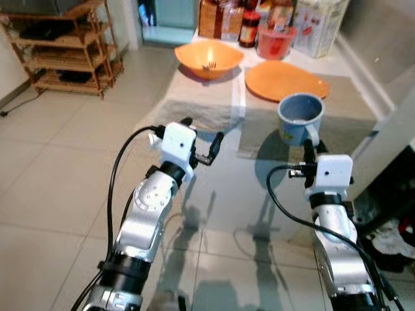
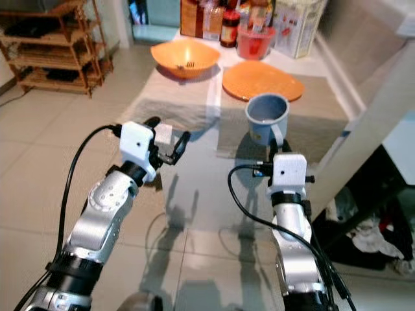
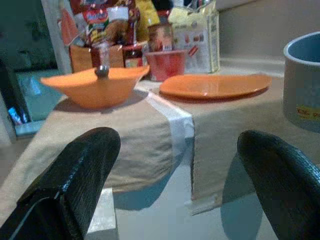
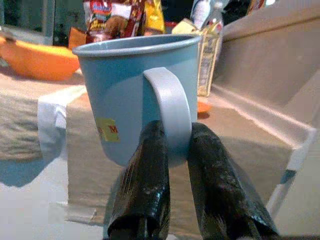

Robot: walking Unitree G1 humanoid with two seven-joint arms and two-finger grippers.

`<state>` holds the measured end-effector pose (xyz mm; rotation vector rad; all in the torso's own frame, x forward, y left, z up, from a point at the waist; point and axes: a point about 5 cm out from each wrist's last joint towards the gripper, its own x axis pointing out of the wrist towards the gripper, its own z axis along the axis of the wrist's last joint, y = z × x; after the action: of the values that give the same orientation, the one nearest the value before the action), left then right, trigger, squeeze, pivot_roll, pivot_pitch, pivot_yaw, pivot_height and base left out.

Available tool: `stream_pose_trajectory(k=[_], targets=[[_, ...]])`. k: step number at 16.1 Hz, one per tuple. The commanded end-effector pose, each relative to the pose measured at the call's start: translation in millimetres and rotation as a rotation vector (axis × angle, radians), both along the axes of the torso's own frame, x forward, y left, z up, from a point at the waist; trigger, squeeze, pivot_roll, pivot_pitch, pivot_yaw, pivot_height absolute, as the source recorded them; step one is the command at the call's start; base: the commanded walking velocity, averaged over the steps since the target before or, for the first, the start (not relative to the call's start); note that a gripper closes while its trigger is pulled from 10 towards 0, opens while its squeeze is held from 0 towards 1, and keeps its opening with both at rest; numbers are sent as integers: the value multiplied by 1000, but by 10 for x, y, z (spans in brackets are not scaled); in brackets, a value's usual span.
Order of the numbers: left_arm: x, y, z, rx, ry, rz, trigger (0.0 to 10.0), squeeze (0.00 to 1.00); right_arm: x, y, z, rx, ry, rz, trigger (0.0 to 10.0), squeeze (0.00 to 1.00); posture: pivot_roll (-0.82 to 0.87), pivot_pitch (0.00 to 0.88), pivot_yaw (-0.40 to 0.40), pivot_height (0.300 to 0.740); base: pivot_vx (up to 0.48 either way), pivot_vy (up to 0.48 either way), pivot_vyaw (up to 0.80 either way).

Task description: Setting the table

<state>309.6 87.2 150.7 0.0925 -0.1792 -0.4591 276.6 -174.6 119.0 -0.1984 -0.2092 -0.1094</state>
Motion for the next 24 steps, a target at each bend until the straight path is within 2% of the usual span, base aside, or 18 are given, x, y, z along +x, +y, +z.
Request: stream_pose_trajectory(k=[1, 5, 7, 8, 9, 12, 19, 24], targets=[[-19, -64, 66, -20, -28, -29, 10000, 0, 6, -73, 32, -1, -8, -20, 0, 0, 43, 0, -13, 722, 0, -480, 0], [-32, -78, 61, -13, -28, -35, 10000, 0, 45, -89, -18, 32, 34, -22, 0, 0, 43, 0, -13, 722, 0, -480, 0], [31, 4, 57, 14, -30, 30, 10000, 0, 53, -82, -43, 33, 55, -10, 0, 0, 43, 0, -8, 722, 0, -480, 0], [96, 102, 56, 9, -16, 87, 10000, 0, 50, -77, -65, 36, 68, -7, 0, 0, 47, 0, -11, 722, 0, -472, 0], [89, 105, 51, 10, -14, 83, 10000, 0, 52, -61, -88, 39, 79, 0, 0, 0, 50, 0, -11, 722, 0, -472, 0], [46, 51, 46, 14, -19, 60, 10000, 0, 58, -34, -97, 41, 82, 13, 0, 0, 48, 0, -7, 722, 0, -472, 0], [117, 26, 42, 61, -24, 69, 10000, 0, 84, -39, -95, 42, 81, 6, 0, 0, 32, 0, 9, 722, 0, -454, 0], [157, 4, 50, 65, -25, 59, 10000, 0, 108, -26, -78, 28, 71, 14, 0, 0, 19, 0, 15, 722, 0, -420, 0]])
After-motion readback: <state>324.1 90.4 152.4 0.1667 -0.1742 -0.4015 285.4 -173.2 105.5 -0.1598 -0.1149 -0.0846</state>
